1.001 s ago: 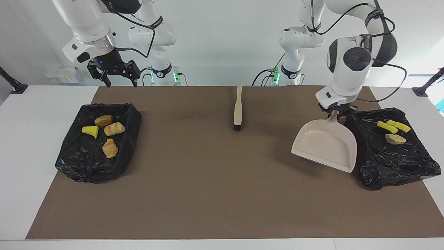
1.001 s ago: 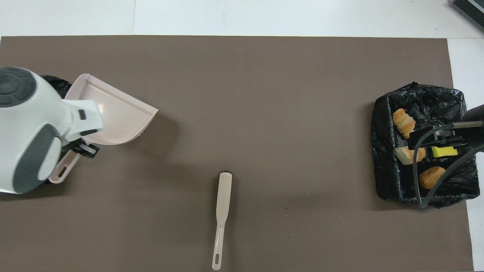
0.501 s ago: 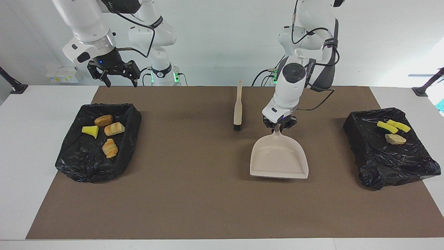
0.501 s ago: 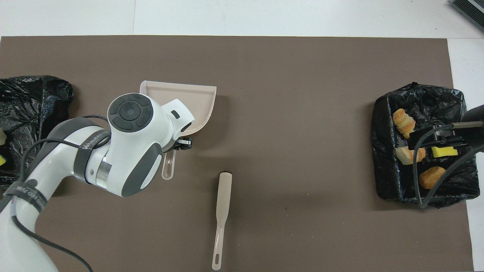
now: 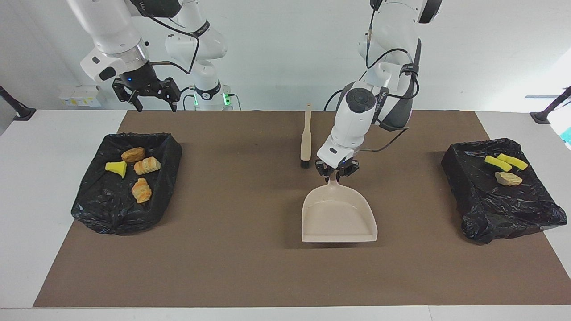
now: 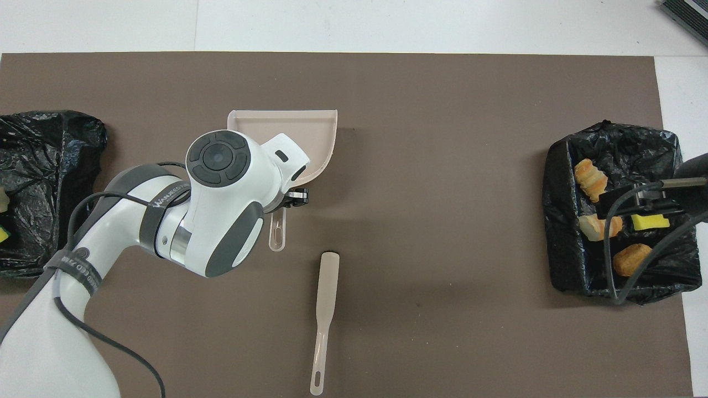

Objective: Sweep and dump trash in bin
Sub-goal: 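Bring the empty dustpan back to the table center with the left gripper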

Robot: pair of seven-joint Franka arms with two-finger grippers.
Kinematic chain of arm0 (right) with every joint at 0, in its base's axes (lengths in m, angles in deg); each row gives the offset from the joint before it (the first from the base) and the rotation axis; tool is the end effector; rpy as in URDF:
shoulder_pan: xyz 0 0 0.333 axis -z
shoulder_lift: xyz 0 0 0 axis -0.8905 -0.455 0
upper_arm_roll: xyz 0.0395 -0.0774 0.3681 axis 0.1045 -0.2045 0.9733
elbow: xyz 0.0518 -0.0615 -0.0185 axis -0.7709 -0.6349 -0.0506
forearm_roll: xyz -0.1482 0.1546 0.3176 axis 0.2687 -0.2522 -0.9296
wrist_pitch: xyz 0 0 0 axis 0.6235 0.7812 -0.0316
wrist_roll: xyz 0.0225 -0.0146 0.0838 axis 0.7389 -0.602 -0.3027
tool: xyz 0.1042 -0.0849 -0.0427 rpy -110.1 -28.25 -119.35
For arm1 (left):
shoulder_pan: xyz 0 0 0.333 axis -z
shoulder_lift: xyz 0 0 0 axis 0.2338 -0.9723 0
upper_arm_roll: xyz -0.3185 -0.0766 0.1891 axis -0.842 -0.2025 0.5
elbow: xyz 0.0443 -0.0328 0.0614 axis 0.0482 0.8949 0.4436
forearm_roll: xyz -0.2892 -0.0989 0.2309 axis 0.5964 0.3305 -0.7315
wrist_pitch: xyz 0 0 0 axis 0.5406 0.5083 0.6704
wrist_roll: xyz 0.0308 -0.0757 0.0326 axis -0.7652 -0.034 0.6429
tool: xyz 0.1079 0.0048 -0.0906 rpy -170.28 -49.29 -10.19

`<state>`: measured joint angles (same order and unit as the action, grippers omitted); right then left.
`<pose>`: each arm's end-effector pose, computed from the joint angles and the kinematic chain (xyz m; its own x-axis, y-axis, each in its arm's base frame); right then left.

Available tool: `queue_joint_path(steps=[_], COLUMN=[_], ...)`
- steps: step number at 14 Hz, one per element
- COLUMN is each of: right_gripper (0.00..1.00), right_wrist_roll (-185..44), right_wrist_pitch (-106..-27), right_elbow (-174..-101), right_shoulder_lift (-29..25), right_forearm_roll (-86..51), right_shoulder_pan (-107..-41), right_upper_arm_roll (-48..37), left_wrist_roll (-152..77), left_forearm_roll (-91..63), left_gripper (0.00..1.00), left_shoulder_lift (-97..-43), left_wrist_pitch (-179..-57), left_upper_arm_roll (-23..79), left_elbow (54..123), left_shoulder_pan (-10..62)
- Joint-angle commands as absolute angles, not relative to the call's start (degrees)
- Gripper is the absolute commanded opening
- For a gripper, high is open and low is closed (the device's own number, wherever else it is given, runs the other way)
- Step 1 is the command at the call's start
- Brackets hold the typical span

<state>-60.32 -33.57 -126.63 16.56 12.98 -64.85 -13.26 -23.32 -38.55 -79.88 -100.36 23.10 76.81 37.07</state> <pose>0.5096 0.0117 0.6571 0.9968 -0.0076 -0.0793 -0.0072 -1.0000 0.0048 0.5788 -0.3406 0.4272 0.9995 -0.0180 0.0255 -0.0198 -0.9971 0.0730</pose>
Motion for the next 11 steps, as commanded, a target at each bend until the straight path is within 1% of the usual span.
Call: queue_joint_path(steps=[1, 3, 4, 5, 6, 7, 9, 11], right_gripper=[1.0, 1.0, 1.0, 1.0, 1.0, 1.0, 1.0, 1.0], right_wrist_roll=[-59.3, -59.3, -59.3, -59.3, -59.3, -59.3, -59.3, -59.3], right_wrist_pitch=[-34.7, -34.7, -34.7, -34.7, -34.7, -34.7, -34.7, -34.7], right_elbow=[-127.8, -127.8, -127.8, -127.8, -127.8, -127.8, -127.8, -127.8], right_shoulder_lift=[17.6, 17.6, 17.6, 17.6, 17.6, 17.5, 17.5, 17.6], right_forearm_roll=[11.8, 11.8, 11.8, 11.8, 11.8, 11.8, 11.8, 11.8], right_shoulder_pan=[-64.4, -64.4, -64.4, -64.4, -64.4, -64.4, -64.4, -64.4], right_upper_arm_roll=[-13.1, -13.1, -13.1, -13.1, -13.1, -13.1, -13.1, -13.1], left_wrist_roll=[-21.5, -18.3, -17.8, -17.9, -17.8, -17.8, -17.9, -18.0], left_forearm_roll=[-37.1, -37.7, -37.6, -37.4, -37.0, -37.0, -37.1, -37.1], left_gripper=[0.0, 0.0, 0.0, 0.03, 0.31, 0.48, 0.51, 0.51], left_shoulder_lift=[-82.7, -87.2, -88.5, -88.6, -88.6, -88.3, -88.3, -88.3], left_wrist_pitch=[-98.5, -98.7, -99.0, -99.3, -100.3, -100.8, -100.9, -101.0], left_upper_arm_roll=[24.2, 24.4, 24.3, 24.3, 24.2, 24.2, 24.2, 24.2], left_elbow=[72.8, 68.5, 67.2, 67.2, 67.4, 67.6, 67.7, 67.8], left_shoulder_pan=[38.7, 40.6, 40.6, 40.6, 40.6, 40.6, 40.3, 40.1])
